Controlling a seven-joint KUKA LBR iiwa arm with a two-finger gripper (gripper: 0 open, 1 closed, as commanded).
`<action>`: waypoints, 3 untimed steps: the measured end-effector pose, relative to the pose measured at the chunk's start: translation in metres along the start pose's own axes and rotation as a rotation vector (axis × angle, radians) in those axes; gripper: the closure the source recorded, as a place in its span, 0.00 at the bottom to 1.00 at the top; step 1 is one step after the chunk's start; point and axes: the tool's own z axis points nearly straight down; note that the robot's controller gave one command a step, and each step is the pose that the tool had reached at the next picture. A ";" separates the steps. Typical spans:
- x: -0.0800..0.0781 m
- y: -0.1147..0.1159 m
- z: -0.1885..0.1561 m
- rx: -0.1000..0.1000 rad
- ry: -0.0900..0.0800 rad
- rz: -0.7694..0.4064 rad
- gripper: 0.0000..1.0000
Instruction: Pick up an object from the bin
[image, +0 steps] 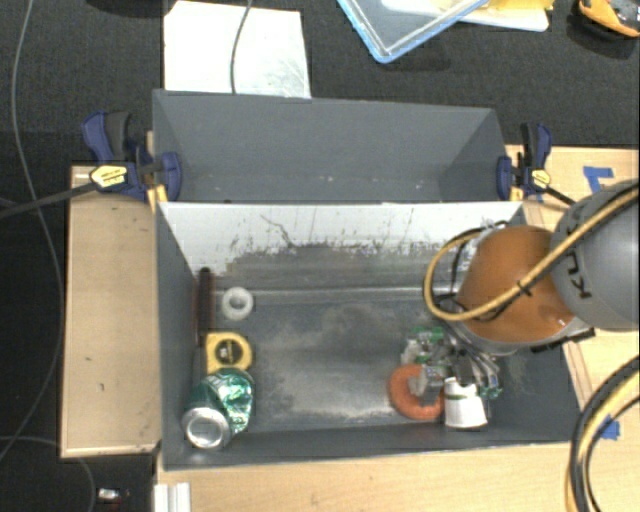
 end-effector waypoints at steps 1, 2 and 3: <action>0.000 0.000 0.000 0.000 0.000 0.002 1.00; 0.001 -0.002 -0.063 -0.001 0.005 0.033 1.00; 0.004 -0.005 -0.101 -0.002 0.005 0.037 1.00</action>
Offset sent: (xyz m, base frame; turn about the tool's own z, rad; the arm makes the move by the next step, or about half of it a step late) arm -0.0016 -0.0040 0.0955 0.0515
